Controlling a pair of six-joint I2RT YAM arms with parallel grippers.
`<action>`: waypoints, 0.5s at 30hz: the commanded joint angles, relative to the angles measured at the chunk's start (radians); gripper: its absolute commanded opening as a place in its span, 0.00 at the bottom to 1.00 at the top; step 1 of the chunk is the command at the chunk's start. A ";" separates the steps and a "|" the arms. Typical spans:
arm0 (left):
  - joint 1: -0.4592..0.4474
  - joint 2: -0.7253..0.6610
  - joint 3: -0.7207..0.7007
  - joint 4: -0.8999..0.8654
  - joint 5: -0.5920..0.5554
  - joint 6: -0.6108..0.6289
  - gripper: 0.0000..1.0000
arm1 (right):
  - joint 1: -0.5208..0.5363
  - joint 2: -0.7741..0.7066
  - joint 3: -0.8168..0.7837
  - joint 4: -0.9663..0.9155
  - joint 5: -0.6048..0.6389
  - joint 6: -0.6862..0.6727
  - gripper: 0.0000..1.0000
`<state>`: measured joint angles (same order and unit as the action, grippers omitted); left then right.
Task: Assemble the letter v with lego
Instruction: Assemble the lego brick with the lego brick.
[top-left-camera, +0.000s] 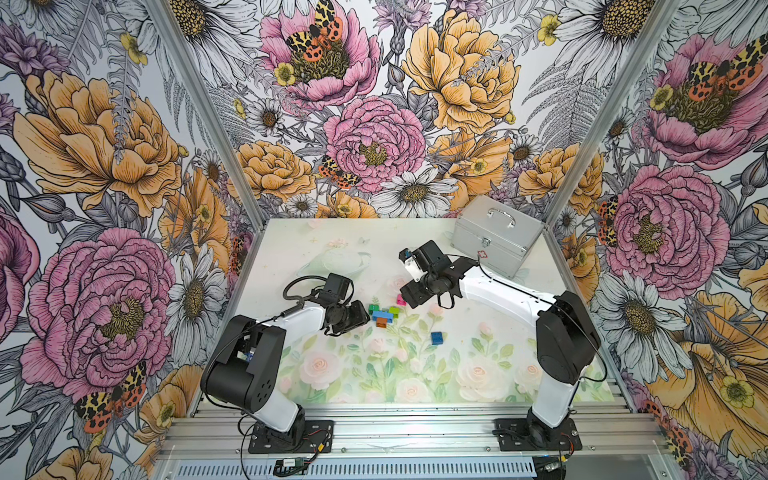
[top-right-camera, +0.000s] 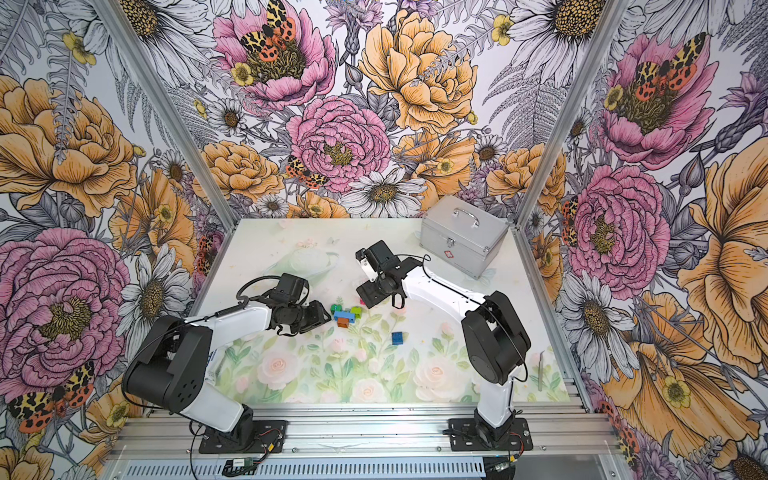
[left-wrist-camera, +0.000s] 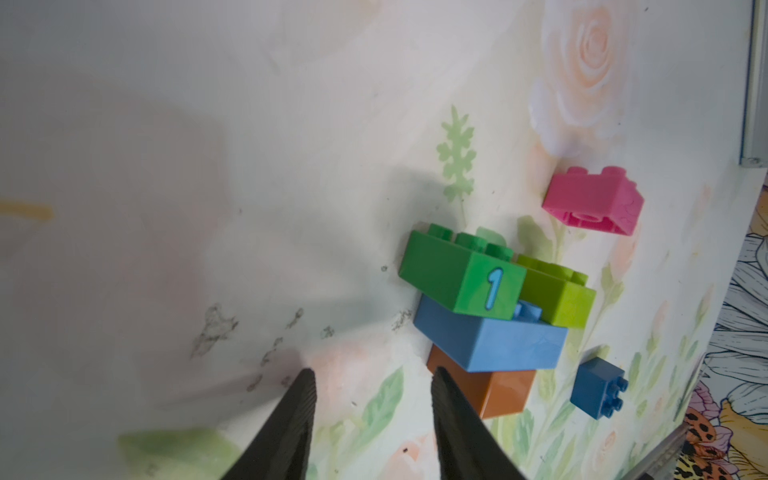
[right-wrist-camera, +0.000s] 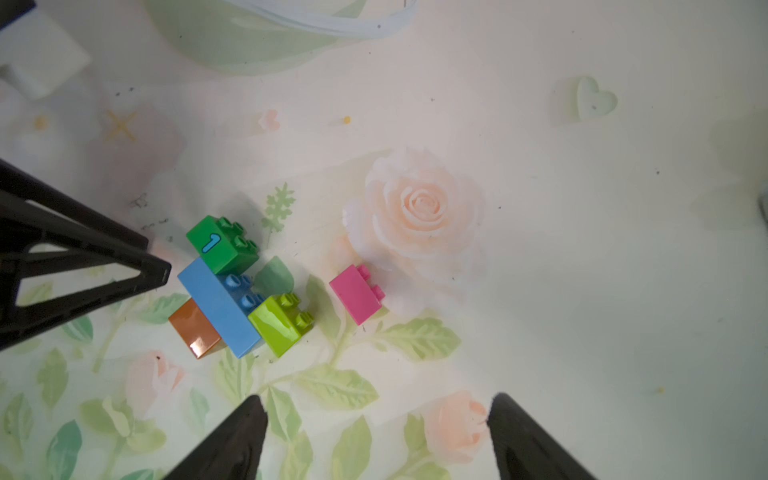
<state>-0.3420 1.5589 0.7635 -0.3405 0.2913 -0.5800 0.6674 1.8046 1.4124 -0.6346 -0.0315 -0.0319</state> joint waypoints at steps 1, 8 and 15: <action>0.006 -0.038 -0.019 -0.008 0.044 0.010 0.37 | 0.004 -0.017 -0.037 0.026 -0.031 -0.333 0.87; -0.039 -0.014 -0.032 -0.008 0.020 -0.001 0.11 | 0.010 0.069 0.015 0.033 -0.030 -0.461 0.99; -0.063 0.037 0.015 -0.008 -0.002 -0.015 0.08 | 0.003 0.151 0.069 0.033 -0.093 -0.525 0.99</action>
<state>-0.3988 1.5780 0.7441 -0.3511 0.3069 -0.5819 0.6708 1.9297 1.4300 -0.6231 -0.0845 -0.5003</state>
